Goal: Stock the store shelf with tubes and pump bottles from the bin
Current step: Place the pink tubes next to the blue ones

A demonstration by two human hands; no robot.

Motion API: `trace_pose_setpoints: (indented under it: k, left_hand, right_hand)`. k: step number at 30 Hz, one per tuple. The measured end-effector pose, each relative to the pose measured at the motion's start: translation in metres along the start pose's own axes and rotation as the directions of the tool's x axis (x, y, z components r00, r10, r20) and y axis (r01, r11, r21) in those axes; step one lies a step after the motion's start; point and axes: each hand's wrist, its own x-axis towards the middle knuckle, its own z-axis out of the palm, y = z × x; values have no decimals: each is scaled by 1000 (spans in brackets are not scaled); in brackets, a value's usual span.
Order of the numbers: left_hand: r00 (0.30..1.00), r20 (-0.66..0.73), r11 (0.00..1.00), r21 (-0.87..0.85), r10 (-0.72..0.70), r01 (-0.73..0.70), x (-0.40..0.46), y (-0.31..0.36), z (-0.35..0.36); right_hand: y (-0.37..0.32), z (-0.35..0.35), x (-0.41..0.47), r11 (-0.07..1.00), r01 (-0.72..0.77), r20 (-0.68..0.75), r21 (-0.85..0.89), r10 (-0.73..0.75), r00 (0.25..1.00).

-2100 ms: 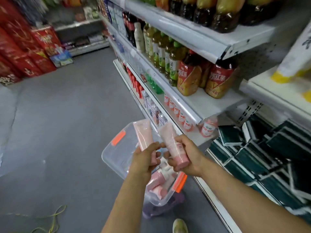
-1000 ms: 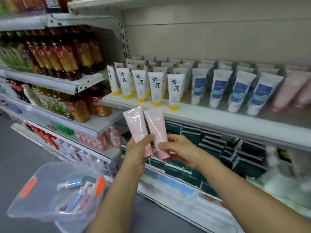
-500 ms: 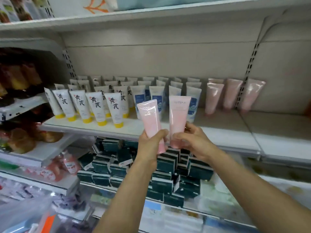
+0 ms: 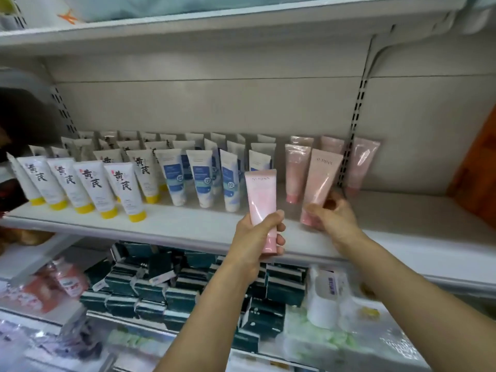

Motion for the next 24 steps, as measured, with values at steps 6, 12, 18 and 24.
trace_pose_setpoints:
  k: [6,12,18,24]
  left_hand:
    - [999,41,999,29,-31,30,18,-5,21]
    - [997,67,997,57,-46,42,39,-5,36]
    - [996,73,998,43,-53,50,55,-8,44]
    - [997,42,998,37,-58,56,64,-13,47]
  right_hand:
    - [1,-25,32,995,44,-196,-94,-62,979]
    - [6,-37,59,964,45,-220,-261,-105,970]
    - [12,-40,77,933,89,-164,-348,-153,975]
    - [12,-40,88,897,138,-60,-419,-179,982]
